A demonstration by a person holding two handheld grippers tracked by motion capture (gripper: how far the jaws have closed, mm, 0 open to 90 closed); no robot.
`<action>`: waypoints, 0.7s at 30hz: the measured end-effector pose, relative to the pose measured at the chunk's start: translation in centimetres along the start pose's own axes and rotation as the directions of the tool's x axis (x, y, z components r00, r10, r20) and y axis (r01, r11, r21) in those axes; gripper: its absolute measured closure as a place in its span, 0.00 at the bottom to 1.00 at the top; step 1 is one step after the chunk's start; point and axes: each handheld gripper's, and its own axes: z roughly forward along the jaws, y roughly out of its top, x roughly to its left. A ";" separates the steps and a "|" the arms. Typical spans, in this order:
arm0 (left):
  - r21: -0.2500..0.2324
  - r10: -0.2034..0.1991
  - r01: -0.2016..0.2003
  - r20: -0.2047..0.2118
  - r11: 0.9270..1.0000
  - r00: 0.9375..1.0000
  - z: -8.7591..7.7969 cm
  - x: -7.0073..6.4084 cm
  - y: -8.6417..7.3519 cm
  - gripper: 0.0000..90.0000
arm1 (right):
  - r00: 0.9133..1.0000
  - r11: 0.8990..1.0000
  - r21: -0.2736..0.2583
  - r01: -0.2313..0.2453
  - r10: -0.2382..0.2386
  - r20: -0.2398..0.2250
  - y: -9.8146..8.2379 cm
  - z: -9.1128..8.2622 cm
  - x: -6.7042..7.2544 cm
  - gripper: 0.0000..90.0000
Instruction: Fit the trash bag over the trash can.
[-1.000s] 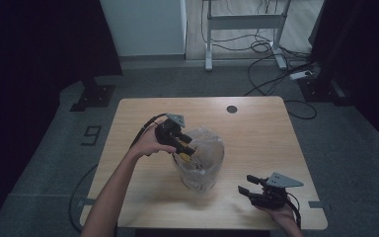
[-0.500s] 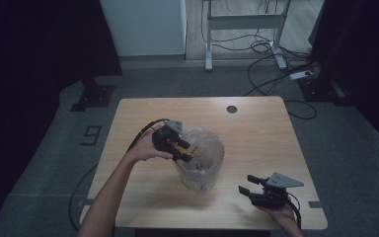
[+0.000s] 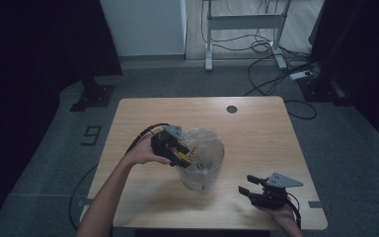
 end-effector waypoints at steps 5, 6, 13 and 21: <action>-0.086 -0.007 0.005 -0.030 0.996 1.000 -0.6 -0.2 -0.1 0.42 | 1.000 1.000 -0.002 -0.004 0.004 0.012 0.0 -0.2 -0.2 0.42; -0.111 -0.011 0.007 -0.036 0.994 0.999 -0.8 -0.3 -0.2 0.42 | 1.000 1.000 -0.003 -0.003 0.003 0.015 -0.1 -0.2 -0.3 0.42; -0.261 -0.056 0.031 -0.089 0.965 0.994 -1.7 -1.1 -1.1 0.38 | 1.000 1.000 -0.004 -0.006 0.006 0.030 -0.1 -0.4 -0.5 0.42; -0.353 -0.113 0.055 -0.144 0.934 0.983 -1.9 -2.1 -3.0 0.37 | 0.999 1.000 -0.002 -0.009 0.009 0.040 -0.2 -0.5 -0.7 0.42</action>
